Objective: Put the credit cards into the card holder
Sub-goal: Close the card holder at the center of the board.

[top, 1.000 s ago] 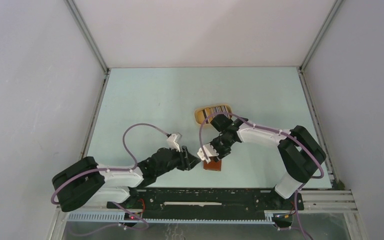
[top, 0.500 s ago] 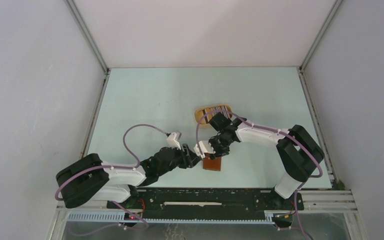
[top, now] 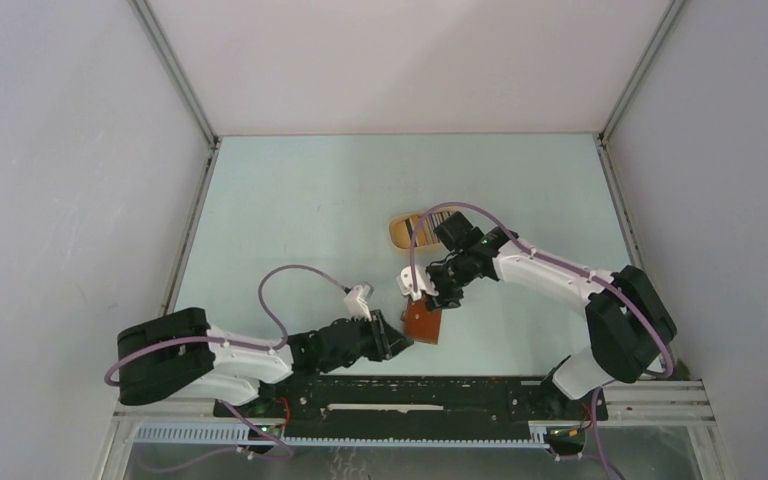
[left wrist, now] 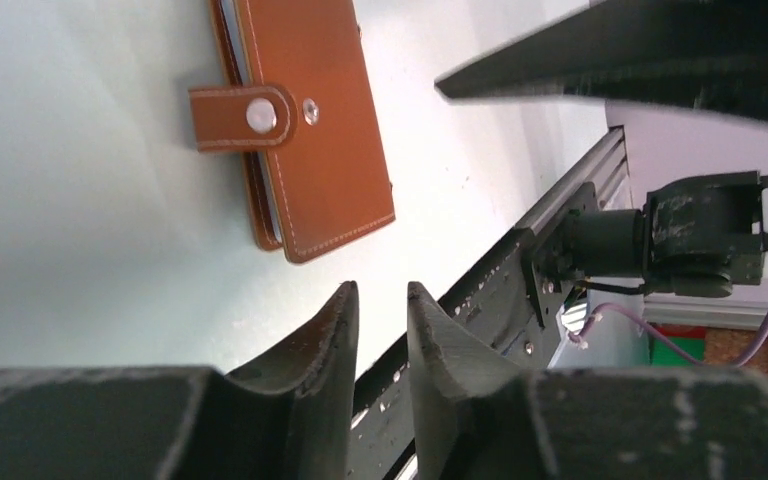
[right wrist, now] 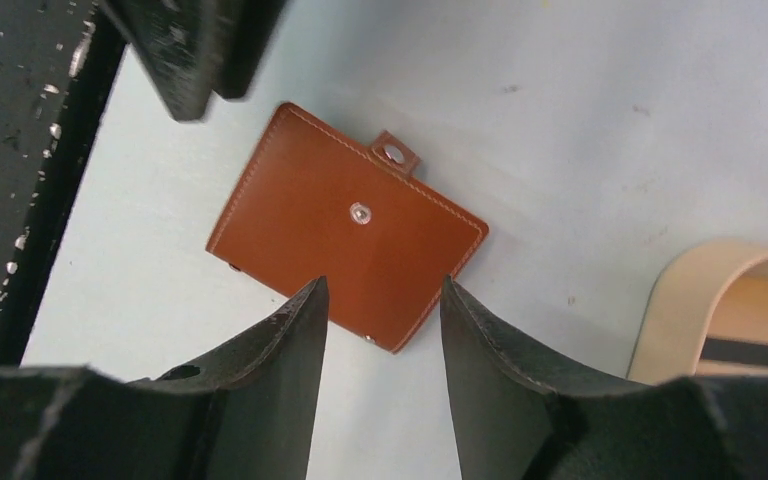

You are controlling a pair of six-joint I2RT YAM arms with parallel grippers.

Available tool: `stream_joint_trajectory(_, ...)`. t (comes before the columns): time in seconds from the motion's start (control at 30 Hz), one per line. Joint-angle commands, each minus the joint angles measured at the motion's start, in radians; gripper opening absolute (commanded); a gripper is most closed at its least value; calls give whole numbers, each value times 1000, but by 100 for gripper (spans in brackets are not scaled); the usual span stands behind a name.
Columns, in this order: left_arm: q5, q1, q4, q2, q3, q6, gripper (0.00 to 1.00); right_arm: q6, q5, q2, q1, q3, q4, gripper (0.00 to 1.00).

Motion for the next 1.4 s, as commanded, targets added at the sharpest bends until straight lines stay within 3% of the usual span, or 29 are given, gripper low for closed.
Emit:
stream_joint_trajectory(0.0, -119, -71, -66, -1, 25, -60, 27, 92, -14, 27, -61, 23, 34, 53)
stream_joint_trajectory(0.37, -148, -88, -165, 87, 118, -35, 30, 152, 116, 176, -120, 81, 11, 49)
stream_joint_trajectory(0.87, -37, 54, -123, 187, 135, -26, 29, 144, 103, 255, -88, 141, -117, 44)
stream_joint_trajectory(1.2, -20, 107, -136, 93, 65, 2, 29, 261, 97, 246, -54, 201, -165, 46)
stream_joint_trajectory(1.37, -24, 109, -213, -75, -4, 44, 33, 317, 88, 135, -107, 199, -118, 51)
